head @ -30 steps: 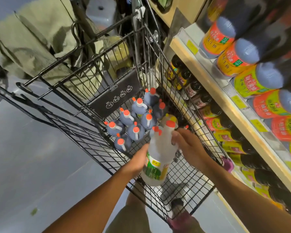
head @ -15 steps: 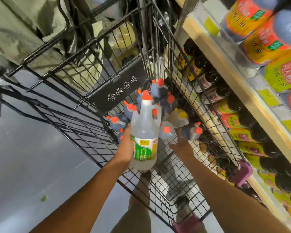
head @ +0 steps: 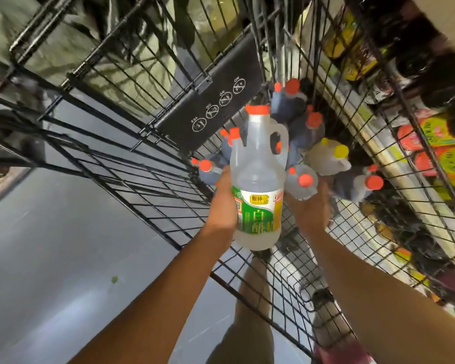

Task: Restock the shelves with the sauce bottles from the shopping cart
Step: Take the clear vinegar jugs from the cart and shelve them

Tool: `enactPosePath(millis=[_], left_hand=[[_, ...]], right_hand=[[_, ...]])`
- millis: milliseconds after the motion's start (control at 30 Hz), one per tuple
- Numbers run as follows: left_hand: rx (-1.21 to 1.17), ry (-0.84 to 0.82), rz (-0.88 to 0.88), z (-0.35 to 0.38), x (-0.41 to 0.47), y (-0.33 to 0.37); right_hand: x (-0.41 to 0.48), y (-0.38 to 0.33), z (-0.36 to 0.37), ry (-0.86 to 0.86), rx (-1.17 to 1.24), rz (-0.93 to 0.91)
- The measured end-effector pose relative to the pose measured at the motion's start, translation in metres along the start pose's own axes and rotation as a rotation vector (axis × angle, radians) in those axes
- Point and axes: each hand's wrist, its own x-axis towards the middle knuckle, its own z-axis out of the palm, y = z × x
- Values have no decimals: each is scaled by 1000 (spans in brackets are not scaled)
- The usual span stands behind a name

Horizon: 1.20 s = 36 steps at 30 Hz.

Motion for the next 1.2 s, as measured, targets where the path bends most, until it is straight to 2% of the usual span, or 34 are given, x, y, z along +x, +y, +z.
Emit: enactPosePath(millis=[133,400,567,833,1033,1200], left_hand=[[51,-50,5,-5,-8,3],[84,-192,64,2,-49,24],[103,-245,100,12,-95,38],[123,-384,213,45,-189,34],[253,-522,278,77,-247,21],[444,-654,305,119,-271,12]], right_hand=[[-4,-3,-23,-33,-53,-97],[-51,-39,-93,-204,120,-207],[-84,-77,-145,-238,381,-211],[-153,-121,-245,-270,688,-338],[-212,-114,-317,-173,762,-330],[-254,-86,-369,31,815,-309]])
